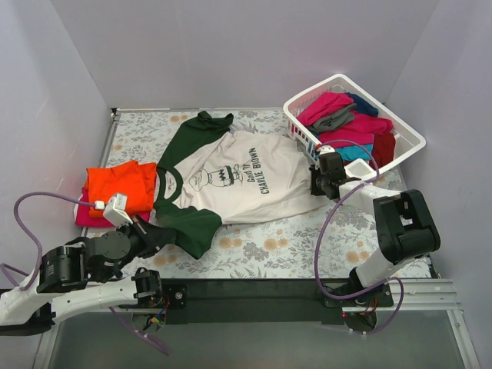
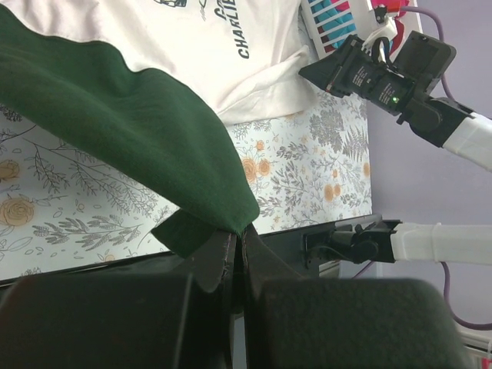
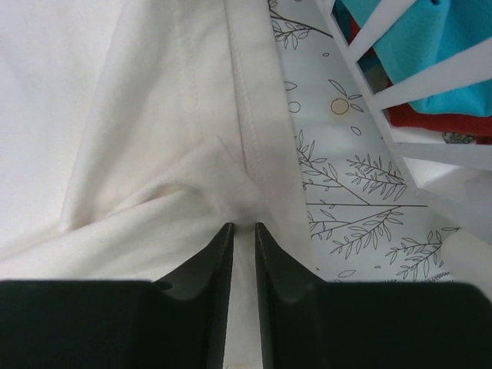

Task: Fold and stack the t-shirts
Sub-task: Flatten the tshirt out

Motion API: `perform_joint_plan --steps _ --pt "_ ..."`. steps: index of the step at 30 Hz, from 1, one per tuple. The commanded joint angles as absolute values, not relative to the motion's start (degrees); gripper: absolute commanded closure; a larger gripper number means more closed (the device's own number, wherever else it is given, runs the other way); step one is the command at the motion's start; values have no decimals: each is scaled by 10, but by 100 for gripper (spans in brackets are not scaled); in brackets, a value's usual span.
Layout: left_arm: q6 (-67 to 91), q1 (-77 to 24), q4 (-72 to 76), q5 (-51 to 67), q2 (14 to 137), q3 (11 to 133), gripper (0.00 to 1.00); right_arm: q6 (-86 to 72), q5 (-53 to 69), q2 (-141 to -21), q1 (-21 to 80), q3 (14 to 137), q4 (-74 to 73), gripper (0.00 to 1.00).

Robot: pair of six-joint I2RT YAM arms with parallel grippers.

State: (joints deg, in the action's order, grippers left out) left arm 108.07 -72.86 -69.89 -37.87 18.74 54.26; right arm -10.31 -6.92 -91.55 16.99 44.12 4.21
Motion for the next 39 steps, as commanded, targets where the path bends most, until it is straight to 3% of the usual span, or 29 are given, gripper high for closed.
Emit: perform_joint_plan --steps 1,5,14,16,17,20,25,28,39 --pt "1070 -725 -685 -375 199 542 100 -113 -55 -899 168 427 1 87" --pt "1071 -725 -687 -374 194 542 100 -112 -45 -891 169 426 1 99" --pt "1071 -725 -691 -374 179 543 100 -106 -66 -853 169 415 1 99" --pt "1070 -725 -693 -374 182 547 100 -107 -76 -859 169 419 -13 87" --pt "1070 -725 -693 -374 183 548 100 -107 -75 -867 169 421 -14 73" --pt "1068 -725 -695 -375 186 555 100 -115 -73 -886 169 434 -13 55" --pt "1069 -724 -697 -373 190 555 100 -127 -74 -915 168 448 -10 47" --pt "1070 -724 -698 -374 190 555 100 -129 -51 -928 169 446 -5 51" --pt "1070 -724 -700 -373 185 554 100 -131 -31 -918 169 422 10 89"
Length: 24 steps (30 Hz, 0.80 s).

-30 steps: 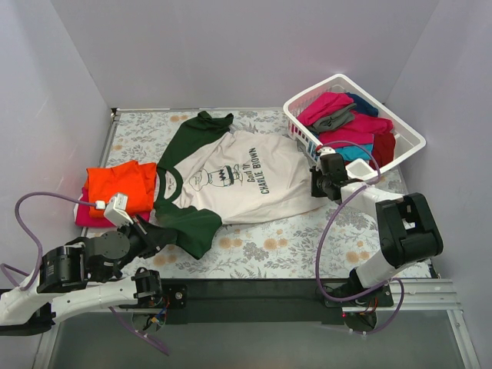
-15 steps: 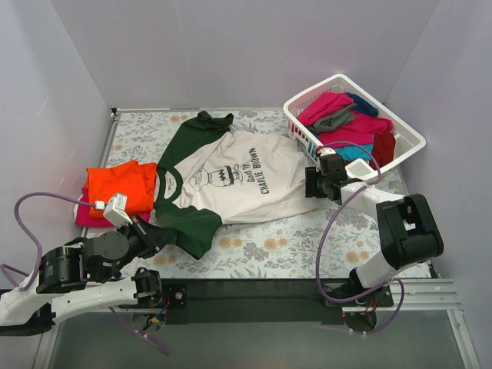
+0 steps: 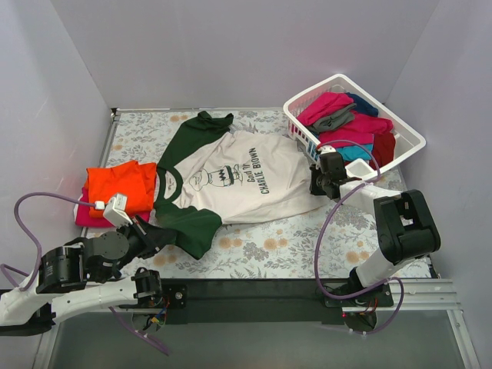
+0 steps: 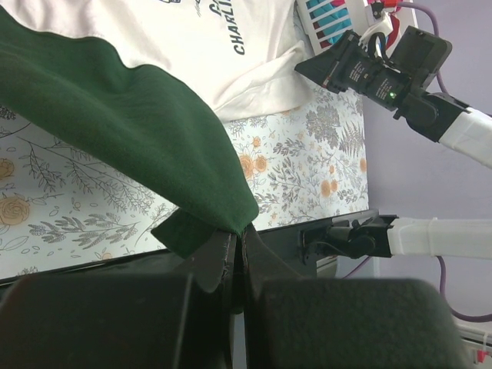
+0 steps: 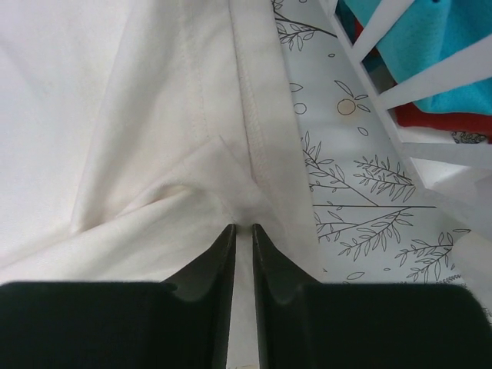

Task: Fold and stack the t-shirts
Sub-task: Flatten the tshirt out

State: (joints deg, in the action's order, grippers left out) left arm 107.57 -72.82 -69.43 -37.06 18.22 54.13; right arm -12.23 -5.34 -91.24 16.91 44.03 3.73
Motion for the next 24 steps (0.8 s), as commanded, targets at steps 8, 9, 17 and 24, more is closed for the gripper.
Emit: perform_joint_plan --steps 8,9,17,24 --pt "1062 -720 -698 -368 183 564 100 -141 -22 -918 168 411 17 55" --pt "1058 -719 -694 -368 185 569 100 -143 -5 -918 169 410 22 54" --pt "1036 -700 -736 -409 184 649 100 -150 16 -911 192 383 40 52" --pt "1029 -666 -771 -407 156 679 100 -153 4 -879 214 372 38 49"
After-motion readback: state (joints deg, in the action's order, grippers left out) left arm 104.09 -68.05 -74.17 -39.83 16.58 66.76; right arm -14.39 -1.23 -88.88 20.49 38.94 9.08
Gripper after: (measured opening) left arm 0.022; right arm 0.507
